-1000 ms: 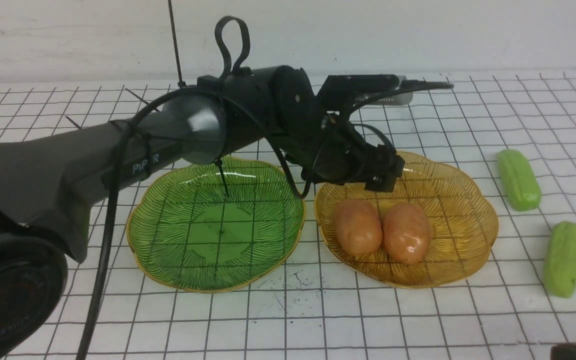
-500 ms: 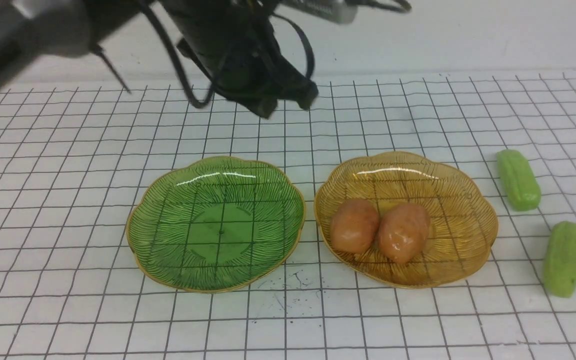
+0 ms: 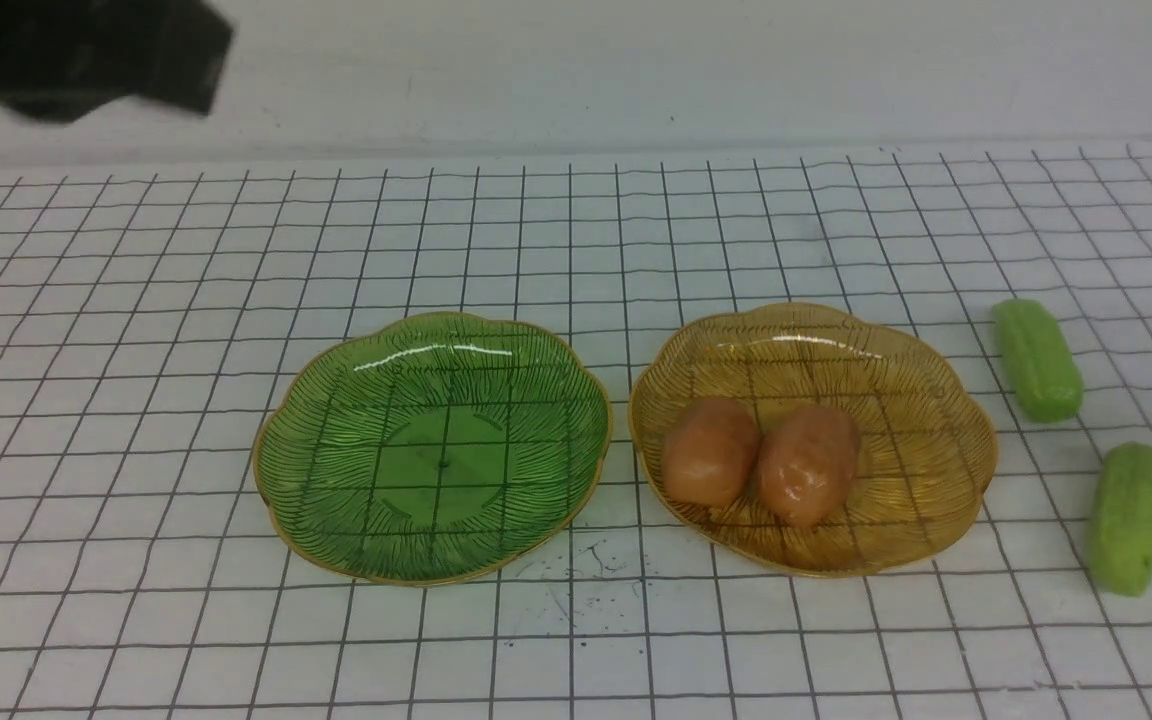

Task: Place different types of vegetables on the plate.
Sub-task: 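Carry the green vegetable from the table to the plate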

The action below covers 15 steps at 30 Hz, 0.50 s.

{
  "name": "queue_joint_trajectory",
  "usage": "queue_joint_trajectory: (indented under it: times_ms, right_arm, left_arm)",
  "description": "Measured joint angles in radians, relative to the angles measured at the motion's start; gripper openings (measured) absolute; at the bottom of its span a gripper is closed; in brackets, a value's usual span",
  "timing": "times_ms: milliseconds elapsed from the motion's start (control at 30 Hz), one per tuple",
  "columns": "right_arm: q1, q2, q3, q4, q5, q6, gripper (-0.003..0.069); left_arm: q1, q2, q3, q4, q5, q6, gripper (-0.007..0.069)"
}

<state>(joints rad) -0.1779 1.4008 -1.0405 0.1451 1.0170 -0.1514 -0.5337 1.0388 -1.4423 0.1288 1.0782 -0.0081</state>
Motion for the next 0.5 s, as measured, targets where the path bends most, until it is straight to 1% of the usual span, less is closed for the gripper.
queue_joint_trajectory:
  times_ms: [33,67,133,200,300,333,367,400,433,467,500]
  right_arm:
    - [-0.011,0.010,0.000,0.003,-0.013,0.008,-0.0015]
    - [-0.045,0.045,-0.001,0.019,-0.055,0.038,-0.0015]
    - [-0.075,0.099,-0.001,0.048,-0.111,0.077,-0.0015]
    - [-0.080,0.141,-0.001,0.063,-0.143,0.090,-0.0015]
    - [-0.080,0.205,-0.001,0.100,-0.187,0.095,0.0010]
    - [-0.080,0.228,-0.001,0.117,-0.206,0.095,0.0035]
    - [-0.080,0.234,-0.001,0.125,-0.212,0.093,0.0040]
    - [-0.080,0.247,-0.001,0.142,-0.224,0.087,0.0062]
    - [-0.080,0.260,-0.002,0.160,-0.235,0.074,0.0095]
    - [-0.080,0.282,-0.002,0.194,-0.251,0.036,0.0152]
    - [-0.080,0.299,-0.004,0.214,-0.256,0.016,0.0190]
  left_arm:
    - [0.000,-0.010,0.025,-0.002,-0.009,0.000,-0.0008]
    - [0.000,-0.079,0.110,-0.007,-0.023,-0.003,-0.0008]
    - [0.000,-0.166,0.228,-0.015,-0.036,-0.003,-0.0008]
    - [0.000,-0.239,0.333,-0.017,-0.039,-0.003,-0.0008]
    - [0.000,-0.334,0.467,-0.032,-0.040,-0.005,-0.0008]
    - [0.000,-0.362,0.504,-0.036,-0.041,-0.005,-0.0008]
    - [0.000,-0.373,0.517,-0.036,-0.041,-0.005,-0.0008]
    - [0.000,-0.393,0.541,-0.037,-0.042,-0.005,-0.0008]
    - [0.000,-0.412,0.562,-0.038,-0.042,-0.006,-0.0008]
    - [0.000,-0.444,0.590,-0.042,-0.042,-0.006,-0.0008]
    - [0.000,-0.458,0.604,-0.045,-0.042,-0.006,-0.0008]
